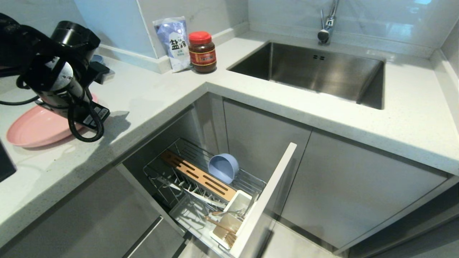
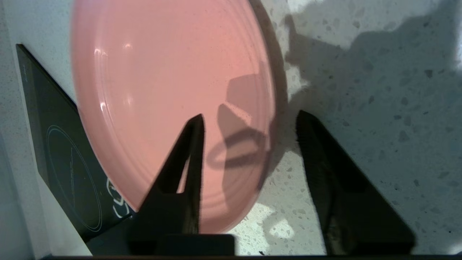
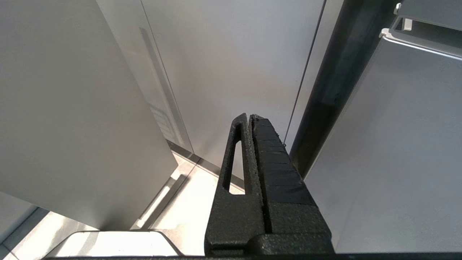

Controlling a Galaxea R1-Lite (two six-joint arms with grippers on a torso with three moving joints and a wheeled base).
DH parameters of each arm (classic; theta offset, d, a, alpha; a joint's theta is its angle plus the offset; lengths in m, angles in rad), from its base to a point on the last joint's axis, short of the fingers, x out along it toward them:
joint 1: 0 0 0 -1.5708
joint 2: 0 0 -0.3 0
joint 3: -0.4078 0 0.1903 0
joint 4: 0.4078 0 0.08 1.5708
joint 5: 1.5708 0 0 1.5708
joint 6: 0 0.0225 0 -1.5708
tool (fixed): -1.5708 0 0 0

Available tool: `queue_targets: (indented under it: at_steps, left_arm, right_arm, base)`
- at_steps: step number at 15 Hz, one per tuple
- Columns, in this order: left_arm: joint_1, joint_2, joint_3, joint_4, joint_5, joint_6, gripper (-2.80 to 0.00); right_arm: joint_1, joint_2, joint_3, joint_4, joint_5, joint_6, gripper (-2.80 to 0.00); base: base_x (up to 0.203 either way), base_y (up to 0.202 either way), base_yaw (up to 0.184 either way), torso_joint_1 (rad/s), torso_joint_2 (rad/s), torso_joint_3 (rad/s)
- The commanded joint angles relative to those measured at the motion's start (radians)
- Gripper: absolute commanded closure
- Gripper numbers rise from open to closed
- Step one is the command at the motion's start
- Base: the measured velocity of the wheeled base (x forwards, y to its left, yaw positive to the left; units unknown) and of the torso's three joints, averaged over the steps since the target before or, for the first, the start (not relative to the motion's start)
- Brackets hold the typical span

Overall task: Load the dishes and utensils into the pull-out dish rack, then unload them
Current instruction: Take the plate out of the cupboard

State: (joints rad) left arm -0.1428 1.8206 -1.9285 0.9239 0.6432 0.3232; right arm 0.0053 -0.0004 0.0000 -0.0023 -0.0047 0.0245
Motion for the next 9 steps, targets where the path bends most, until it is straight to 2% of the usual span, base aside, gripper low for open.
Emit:
queue_targets:
  at_steps: [1, 2, 5, 6, 7, 9]
  left_arm:
    - [-0.003, -0.009, 0.000, -0.011, 0.002, -0.001, -2.80]
    - [-0.006, -0.020, 0.000, -0.021, 0.001, -0.011, -2.80]
    - [-0.036, -0.072, 0.002, -0.078, -0.003, -0.097, -2.80]
    - [-0.049, -0.095, 0.003, -0.084, -0.008, -0.158, -2.80]
    - [-0.071, -0.125, 0.006, -0.086, -0.017, -0.271, -2.80]
    - [-0.111, -0.206, 0.017, -0.088, -0.033, -0.444, -2.80]
  right_arm:
    - [0.001, -0.004, 0.002, 0.000, 0.000, 0.000, 0.00]
    - [-0.001, -0.004, 0.002, 0.000, 0.000, 0.000, 0.00]
    - [0.000, -0.004, 0.002, 0.000, 0.000, 0.000, 0.00]
    - [0.000, -0.004, 0.002, -0.001, 0.000, 0.000, 0.00]
    - [-0.001, -0.004, 0.002, -0.001, 0.000, 0.000, 0.00]
    - [0.000, -0.004, 0.002, -0.001, 0.000, 0.000, 0.00]
  base:
    - [0.000, 0.000, 0.000, 0.000, 0.00, 0.000]
    - [0.000, 0.000, 0.000, 0.000, 0.00, 0.000]
    - [0.000, 0.000, 0.000, 0.000, 0.00, 0.000]
    - [0.000, 0.000, 0.000, 0.000, 0.00, 0.000]
    - [0.000, 0.000, 0.000, 0.000, 0.00, 0.000]
    - [0.000, 0.000, 0.000, 0.000, 0.00, 0.000]
